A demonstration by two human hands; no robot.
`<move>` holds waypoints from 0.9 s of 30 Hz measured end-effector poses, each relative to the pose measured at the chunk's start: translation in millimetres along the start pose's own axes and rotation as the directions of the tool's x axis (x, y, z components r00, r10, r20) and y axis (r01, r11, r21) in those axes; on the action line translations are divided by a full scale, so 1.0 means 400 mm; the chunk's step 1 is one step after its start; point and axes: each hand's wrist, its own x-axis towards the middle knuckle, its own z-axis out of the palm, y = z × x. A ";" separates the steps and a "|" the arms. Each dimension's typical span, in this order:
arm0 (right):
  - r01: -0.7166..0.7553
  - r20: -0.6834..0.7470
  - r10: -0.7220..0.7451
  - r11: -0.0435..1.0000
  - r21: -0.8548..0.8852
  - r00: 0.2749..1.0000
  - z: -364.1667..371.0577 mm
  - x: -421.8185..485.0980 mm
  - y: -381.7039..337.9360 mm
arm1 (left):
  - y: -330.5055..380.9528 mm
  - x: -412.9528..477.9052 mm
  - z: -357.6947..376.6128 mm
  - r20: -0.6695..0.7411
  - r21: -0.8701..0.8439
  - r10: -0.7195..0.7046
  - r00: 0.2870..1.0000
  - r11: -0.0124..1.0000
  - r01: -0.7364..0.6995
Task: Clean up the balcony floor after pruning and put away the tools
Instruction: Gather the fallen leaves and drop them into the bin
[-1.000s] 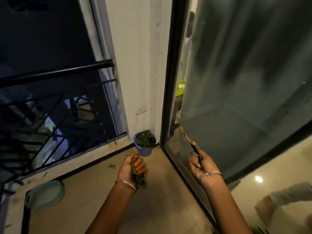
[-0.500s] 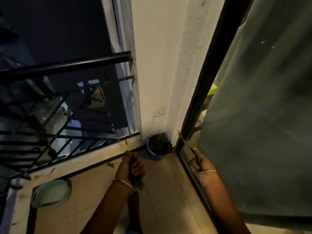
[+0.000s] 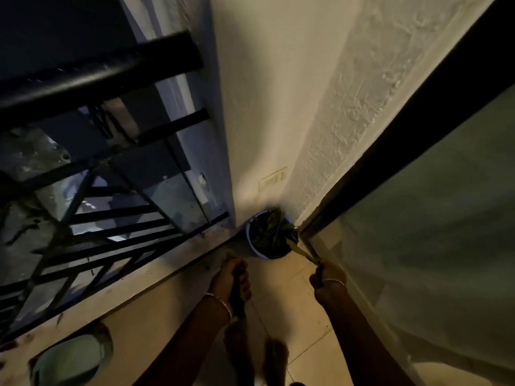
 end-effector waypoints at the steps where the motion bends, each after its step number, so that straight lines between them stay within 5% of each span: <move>1: 0.009 0.002 -0.009 1.000 -0.024 1.000 0.048 0.052 0.010 | 0.017 0.066 0.000 -0.017 0.029 -0.024 1.000 0.999 0.025; 6: 0.027 0.013 -0.026 0.997 -0.070 1.000 0.237 0.324 0.059 | 0.066 0.378 0.013 -0.084 0.196 -0.059 0.995 0.978 0.074; 10: 0.054 0.157 -0.021 0.976 -0.211 0.987 0.335 0.555 0.111 | 0.071 0.618 0.030 -0.103 0.299 -0.078 0.992 0.949 0.106; 16: 0.106 0.174 -0.091 0.991 -0.077 0.981 0.438 0.835 0.207 | 0.054 0.903 0.075 -0.048 0.263 -0.144 0.988 0.953 0.152; 22: -0.055 0.302 0.054 0.998 -0.005 0.952 0.440 0.750 0.170 | 0.061 1.015 0.105 -0.050 0.382 -0.094 0.994 0.918 0.106; 27: -0.113 0.288 0.118 0.993 -0.032 0.950 0.363 0.726 0.153 | 0.085 1.040 0.126 0.063 0.208 -0.172 0.983 0.966 0.156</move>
